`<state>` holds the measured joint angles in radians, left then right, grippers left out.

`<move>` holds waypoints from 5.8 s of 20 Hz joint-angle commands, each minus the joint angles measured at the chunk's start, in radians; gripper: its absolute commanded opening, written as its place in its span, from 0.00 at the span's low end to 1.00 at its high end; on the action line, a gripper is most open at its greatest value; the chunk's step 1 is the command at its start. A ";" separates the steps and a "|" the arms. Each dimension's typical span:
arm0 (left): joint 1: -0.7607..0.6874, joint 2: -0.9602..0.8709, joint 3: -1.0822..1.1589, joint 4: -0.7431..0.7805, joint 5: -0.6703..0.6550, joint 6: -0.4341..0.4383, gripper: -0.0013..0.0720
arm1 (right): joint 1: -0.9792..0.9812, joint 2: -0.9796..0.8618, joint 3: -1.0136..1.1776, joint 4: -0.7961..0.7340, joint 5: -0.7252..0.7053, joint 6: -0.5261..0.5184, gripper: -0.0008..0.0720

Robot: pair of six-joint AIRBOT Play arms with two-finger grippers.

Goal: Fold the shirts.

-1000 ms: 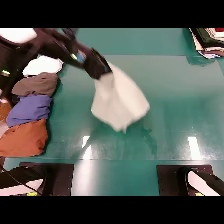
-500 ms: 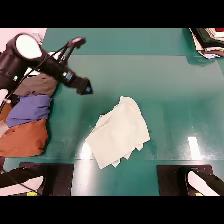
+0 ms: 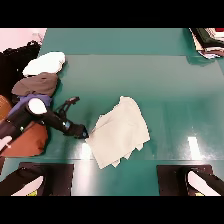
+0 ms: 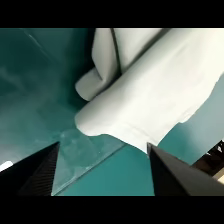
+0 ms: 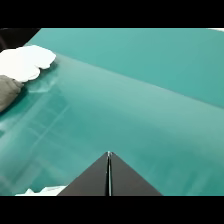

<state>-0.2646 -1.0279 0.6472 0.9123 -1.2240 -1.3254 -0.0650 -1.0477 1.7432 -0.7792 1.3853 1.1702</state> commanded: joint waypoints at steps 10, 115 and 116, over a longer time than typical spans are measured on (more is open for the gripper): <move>-0.146 0.021 -0.123 -0.020 0.299 -0.021 0.05 | 0.001 -0.153 0.001 -0.002 0.071 0.019 0.04; 0.214 -0.769 0.612 -0.623 0.509 0.119 0.19 | 0.250 -0.171 -0.547 -0.320 -0.121 0.244 0.62; 0.219 -0.769 0.617 -0.628 0.503 0.142 0.05 | 0.248 -0.171 -0.547 -0.332 -0.102 0.244 0.62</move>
<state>-0.0471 -1.7958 1.2594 0.3176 -0.7391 -1.2140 0.1844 -1.2186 1.1969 -1.0950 1.2491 1.4132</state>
